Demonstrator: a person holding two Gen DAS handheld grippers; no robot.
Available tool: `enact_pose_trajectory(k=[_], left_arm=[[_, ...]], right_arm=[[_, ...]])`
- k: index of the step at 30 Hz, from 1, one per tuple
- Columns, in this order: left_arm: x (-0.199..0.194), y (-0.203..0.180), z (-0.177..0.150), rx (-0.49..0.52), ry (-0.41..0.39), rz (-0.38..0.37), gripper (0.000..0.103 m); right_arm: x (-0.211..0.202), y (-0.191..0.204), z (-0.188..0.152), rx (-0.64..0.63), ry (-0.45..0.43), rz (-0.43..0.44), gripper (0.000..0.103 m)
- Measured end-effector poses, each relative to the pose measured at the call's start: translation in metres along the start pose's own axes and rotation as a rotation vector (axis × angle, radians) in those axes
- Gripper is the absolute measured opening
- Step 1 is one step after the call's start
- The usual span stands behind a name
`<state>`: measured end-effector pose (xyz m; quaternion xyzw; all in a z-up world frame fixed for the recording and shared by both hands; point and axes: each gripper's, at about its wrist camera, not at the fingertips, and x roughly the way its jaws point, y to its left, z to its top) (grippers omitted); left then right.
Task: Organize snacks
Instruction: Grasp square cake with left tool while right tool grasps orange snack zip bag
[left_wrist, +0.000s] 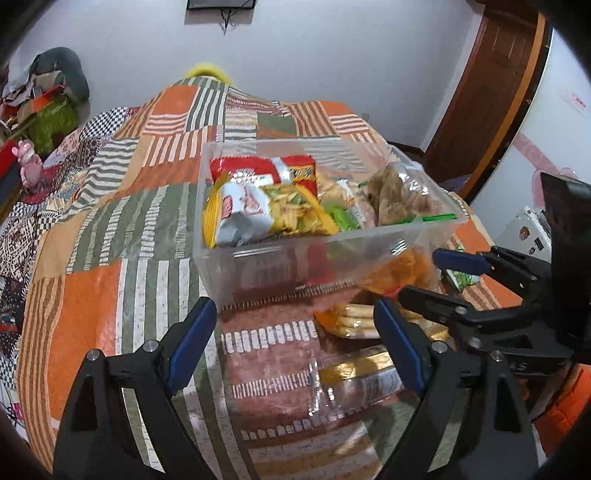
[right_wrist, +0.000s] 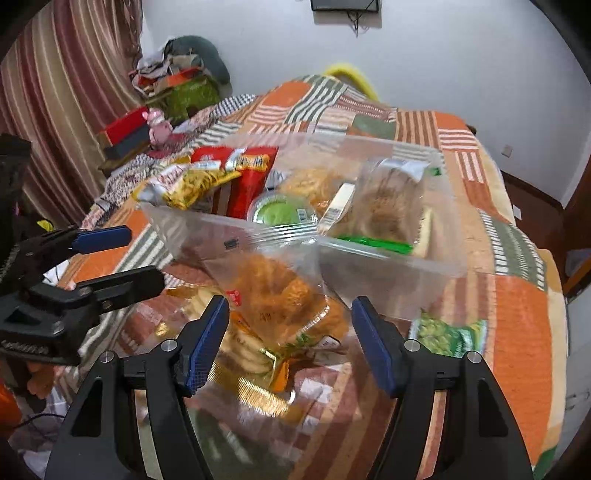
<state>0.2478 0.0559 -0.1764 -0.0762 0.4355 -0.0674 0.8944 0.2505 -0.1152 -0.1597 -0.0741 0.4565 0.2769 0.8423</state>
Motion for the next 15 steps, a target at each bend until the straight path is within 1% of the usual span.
enact_pose_trajectory(k=[1, 3, 8, 9, 10, 12, 15], left_arm=[[0.001, 0.001, -0.001, -0.002, 0.003, 0.003, 0.088], [0.005, 0.003, -0.002, -0.006, 0.012, 0.007, 0.088], [0.015, 0.003, -0.007, -0.006, 0.042, -0.010, 0.088], [0.017, 0.003, -0.009, -0.005, 0.049, -0.012, 0.088], [0.019, 0.002, -0.010, -0.005, 0.055, -0.015, 0.088], [0.022, 0.000, -0.013, -0.003, 0.073, -0.026, 0.088], [0.022, -0.007, -0.015, 0.010, 0.077, -0.042, 0.088]], right_arm=[[0.006, 0.001, 0.002, -0.010, 0.008, -0.010, 0.070], [0.012, -0.002, 0.004, 0.001, 0.021, 0.010, 0.072], [0.022, -0.009, 0.003, 0.043, 0.057, 0.059, 0.072], [0.023, -0.009, 0.003, 0.047, 0.064, 0.070, 0.066], [0.023, -0.010, 0.002, 0.050, 0.064, 0.078, 0.056], [0.021, -0.007, 0.000, 0.045, 0.067, 0.085, 0.047], [0.013, -0.003, -0.003, 0.021, 0.047, 0.064, 0.044]])
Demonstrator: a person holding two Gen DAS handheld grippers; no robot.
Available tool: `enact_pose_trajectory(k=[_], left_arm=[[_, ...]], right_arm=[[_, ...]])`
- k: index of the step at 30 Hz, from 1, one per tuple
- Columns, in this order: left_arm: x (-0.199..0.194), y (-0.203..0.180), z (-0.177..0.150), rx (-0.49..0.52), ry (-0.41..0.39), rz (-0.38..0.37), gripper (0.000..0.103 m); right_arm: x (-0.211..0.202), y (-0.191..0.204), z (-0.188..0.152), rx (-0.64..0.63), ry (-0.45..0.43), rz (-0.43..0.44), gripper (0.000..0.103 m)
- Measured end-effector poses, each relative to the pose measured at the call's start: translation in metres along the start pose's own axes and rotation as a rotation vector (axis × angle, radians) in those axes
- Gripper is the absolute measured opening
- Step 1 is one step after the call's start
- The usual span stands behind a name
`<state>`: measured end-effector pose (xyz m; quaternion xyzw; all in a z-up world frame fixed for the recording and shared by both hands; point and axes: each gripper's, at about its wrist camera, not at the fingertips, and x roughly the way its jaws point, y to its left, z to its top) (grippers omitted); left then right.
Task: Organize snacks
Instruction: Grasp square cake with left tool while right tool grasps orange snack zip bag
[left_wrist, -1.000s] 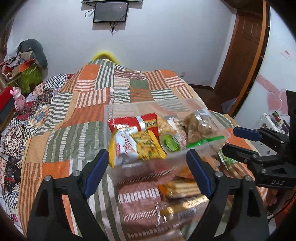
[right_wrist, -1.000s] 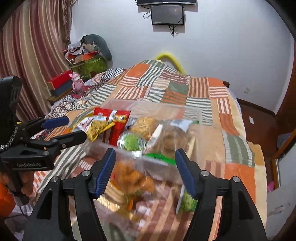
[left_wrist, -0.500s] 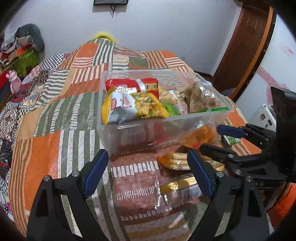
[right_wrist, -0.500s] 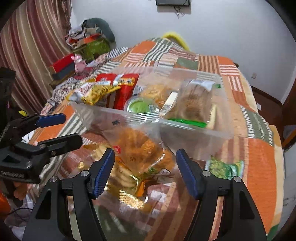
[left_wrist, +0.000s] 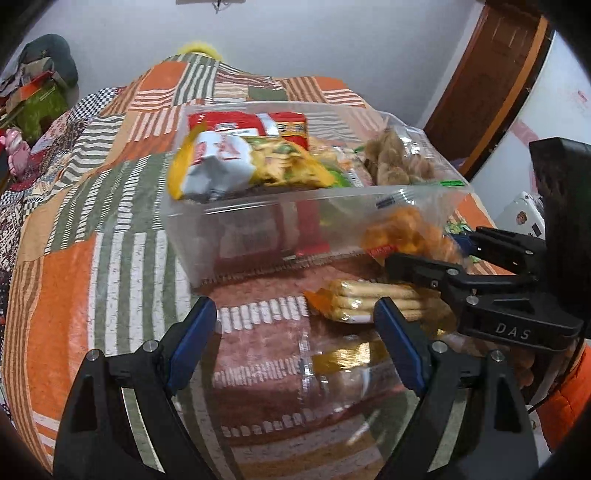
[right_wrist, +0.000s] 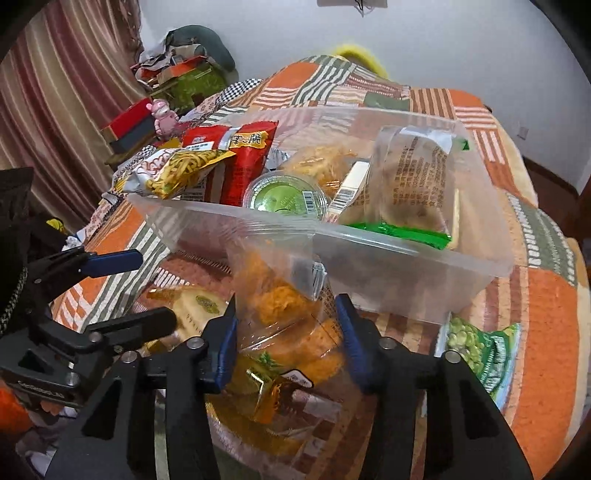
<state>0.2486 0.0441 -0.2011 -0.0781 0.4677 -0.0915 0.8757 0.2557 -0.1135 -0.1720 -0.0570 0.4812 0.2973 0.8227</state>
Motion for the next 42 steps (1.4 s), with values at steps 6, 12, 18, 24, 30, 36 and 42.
enact_pose_trajectory(k=[6, 12, 18, 24, 30, 36, 42], left_arm=[[-0.003, -0.024, 0.001, 0.059, -0.002, -0.021, 0.089], [0.000, -0.044, 0.010, 0.080, 0.001, -0.059, 0.095], [0.013, -0.066, 0.013, 0.117, 0.026, -0.077, 0.097], [0.040, -0.076, 0.020, 0.126, 0.075, -0.055, 0.097], [0.063, -0.075, 0.027, 0.094, 0.118, -0.020, 0.097], [0.077, -0.079, 0.029, 0.087, 0.132, -0.008, 0.099], [0.085, -0.088, 0.031, 0.115, 0.128, -0.025, 0.099]], right_arm=[[-0.026, -0.011, -0.009, 0.018, -0.061, -0.028, 0.043], [-0.055, -0.026, -0.017, 0.055, -0.111, -0.048, 0.043], [-0.075, -0.041, -0.025, 0.099, -0.149, -0.068, 0.043], [-0.083, -0.053, -0.036, 0.136, -0.157, -0.073, 0.043], [-0.083, -0.060, -0.041, 0.160, -0.156, -0.066, 0.043], [-0.079, -0.060, -0.042, 0.161, -0.156, -0.049, 0.043], [-0.073, -0.060, -0.044, 0.160, -0.143, -0.051, 0.043]])
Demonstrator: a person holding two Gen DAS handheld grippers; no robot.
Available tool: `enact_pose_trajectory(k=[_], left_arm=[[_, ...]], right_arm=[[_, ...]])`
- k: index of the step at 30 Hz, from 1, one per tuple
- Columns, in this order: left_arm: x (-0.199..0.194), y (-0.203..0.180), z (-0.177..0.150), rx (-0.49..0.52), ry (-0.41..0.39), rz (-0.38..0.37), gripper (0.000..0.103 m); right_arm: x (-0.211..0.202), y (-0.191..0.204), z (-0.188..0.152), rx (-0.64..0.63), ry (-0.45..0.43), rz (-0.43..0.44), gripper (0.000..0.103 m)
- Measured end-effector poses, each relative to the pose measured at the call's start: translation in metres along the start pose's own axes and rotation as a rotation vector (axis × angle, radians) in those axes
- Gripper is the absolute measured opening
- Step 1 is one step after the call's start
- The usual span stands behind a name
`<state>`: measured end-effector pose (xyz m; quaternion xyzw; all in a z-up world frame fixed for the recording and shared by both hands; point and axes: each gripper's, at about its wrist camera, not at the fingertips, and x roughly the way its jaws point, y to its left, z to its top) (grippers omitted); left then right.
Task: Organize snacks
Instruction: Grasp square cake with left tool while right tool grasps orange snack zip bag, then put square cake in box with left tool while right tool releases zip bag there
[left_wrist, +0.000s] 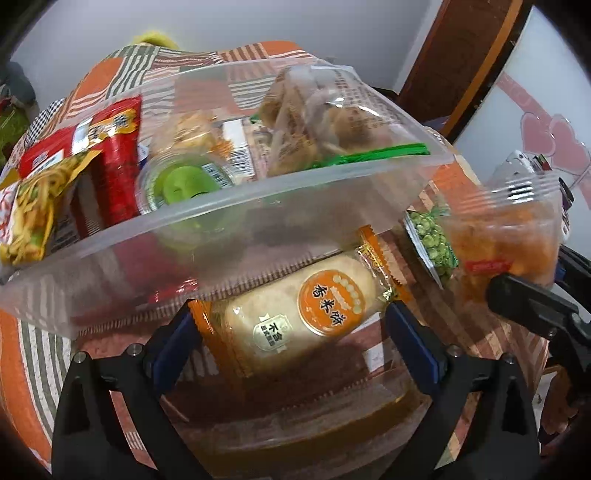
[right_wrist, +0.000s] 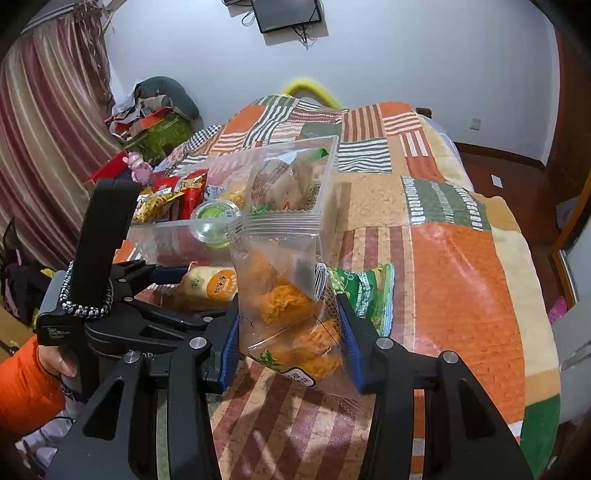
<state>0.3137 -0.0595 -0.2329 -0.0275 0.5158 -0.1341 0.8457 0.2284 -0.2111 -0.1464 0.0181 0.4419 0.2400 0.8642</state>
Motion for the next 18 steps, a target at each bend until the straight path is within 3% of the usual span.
enact_pose_trajectory(k=[3, 5, 11, 18], left_arm=[[0.000, -0.004, 0.000, 0.010, -0.022, -0.009, 0.096], [-0.003, -0.008, -0.002, 0.026, -0.037, -0.021, 0.083], [-0.015, -0.015, -0.010, 0.073, -0.063, -0.048, 0.057], [-0.038, -0.022, -0.017, 0.107, -0.096, -0.059, 0.043]], right_arm=[[0.000, -0.002, -0.001, 0.008, 0.001, -0.004, 0.043], [-0.001, -0.002, -0.002, 0.011, 0.001, -0.005, 0.043], [-0.003, -0.004, -0.002, 0.014, 0.001, -0.015, 0.043], [-0.006, -0.003, -0.004, 0.024, 0.004, -0.015, 0.043]])
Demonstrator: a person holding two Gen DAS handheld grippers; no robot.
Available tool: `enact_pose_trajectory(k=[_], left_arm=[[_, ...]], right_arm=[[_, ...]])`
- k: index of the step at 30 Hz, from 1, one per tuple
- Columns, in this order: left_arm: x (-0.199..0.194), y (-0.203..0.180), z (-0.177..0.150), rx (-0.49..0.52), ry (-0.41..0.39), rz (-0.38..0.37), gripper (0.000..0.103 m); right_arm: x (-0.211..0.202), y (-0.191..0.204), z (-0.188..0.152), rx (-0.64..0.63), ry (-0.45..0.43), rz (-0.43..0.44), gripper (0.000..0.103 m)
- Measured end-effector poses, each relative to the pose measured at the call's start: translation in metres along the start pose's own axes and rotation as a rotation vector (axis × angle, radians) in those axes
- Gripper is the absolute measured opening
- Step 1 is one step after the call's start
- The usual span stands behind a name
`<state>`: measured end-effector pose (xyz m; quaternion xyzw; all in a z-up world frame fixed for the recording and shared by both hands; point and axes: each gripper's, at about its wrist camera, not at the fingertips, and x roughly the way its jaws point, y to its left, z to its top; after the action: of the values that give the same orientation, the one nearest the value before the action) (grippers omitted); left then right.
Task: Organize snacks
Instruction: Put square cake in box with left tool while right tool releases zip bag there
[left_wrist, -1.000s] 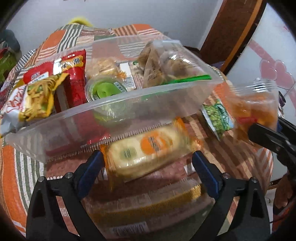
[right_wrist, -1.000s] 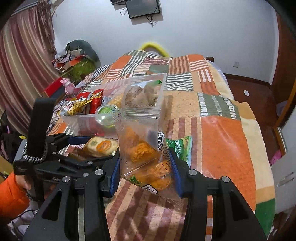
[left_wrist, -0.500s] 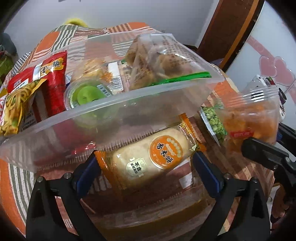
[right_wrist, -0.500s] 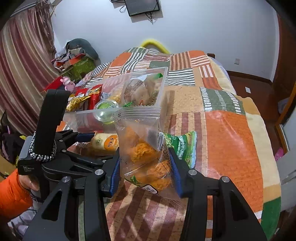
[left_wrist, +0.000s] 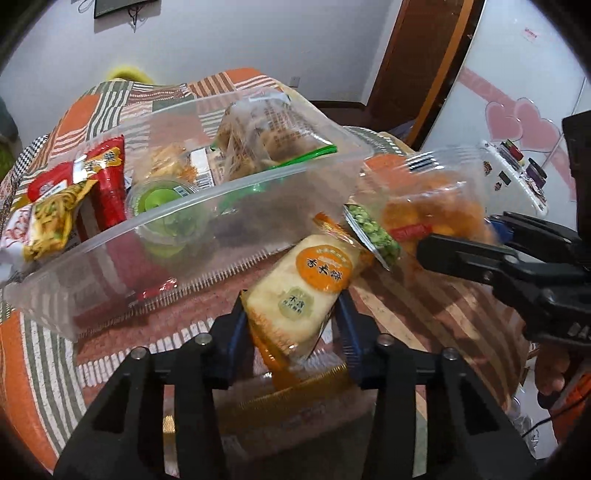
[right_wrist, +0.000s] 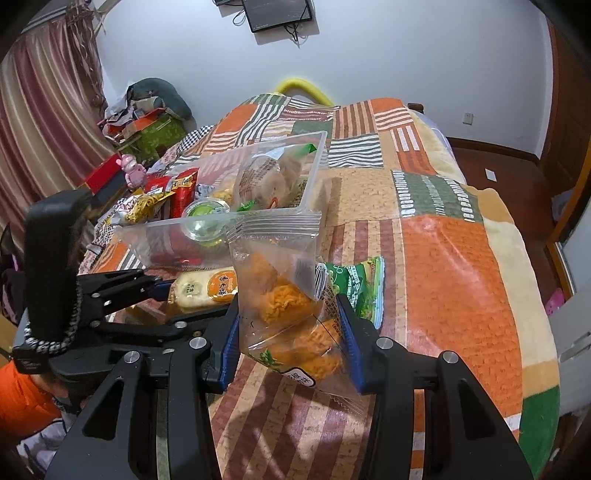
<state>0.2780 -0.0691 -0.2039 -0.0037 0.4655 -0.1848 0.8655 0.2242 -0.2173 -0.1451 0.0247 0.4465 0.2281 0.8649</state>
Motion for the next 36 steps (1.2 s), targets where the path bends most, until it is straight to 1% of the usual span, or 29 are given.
enact_pose_trajectory(k=[4, 7, 11, 16, 23, 28, 32, 36], left_arm=[[-0.012, 0.003, -0.007, -0.008, -0.005, 0.003, 0.038], [-0.022, 0.012, -0.011, -0.026, -0.015, 0.008, 0.035], [-0.039, 0.015, -0.017, -0.038, -0.036, 0.033, 0.033], [-0.067, 0.013, -0.020, -0.034, -0.087, 0.049, 0.033], [-0.104, 0.015, -0.020, -0.028, -0.173, 0.099, 0.032], [-0.129, 0.024, -0.011, -0.049, -0.233, 0.121, 0.033], [-0.139, 0.038, 0.002, -0.082, -0.269, 0.142, 0.033], [-0.139, 0.053, 0.017, -0.113, -0.295, 0.170, 0.033]], right_arm=[[-0.004, 0.001, 0.000, 0.002, -0.009, -0.001, 0.043], [-0.008, 0.002, 0.002, 0.000, -0.016, -0.002, 0.043], [-0.012, 0.005, 0.002, -0.004, -0.023, -0.002, 0.043], [-0.017, 0.014, 0.005, -0.013, -0.036, 0.000, 0.043], [-0.024, 0.030, 0.014, -0.036, -0.069, 0.010, 0.043], [-0.028, 0.045, 0.029, -0.065, -0.106, 0.019, 0.043], [-0.030, 0.057, 0.043, -0.095, -0.153, 0.017, 0.043], [-0.025, 0.066, 0.062, -0.110, -0.191, 0.019, 0.043]])
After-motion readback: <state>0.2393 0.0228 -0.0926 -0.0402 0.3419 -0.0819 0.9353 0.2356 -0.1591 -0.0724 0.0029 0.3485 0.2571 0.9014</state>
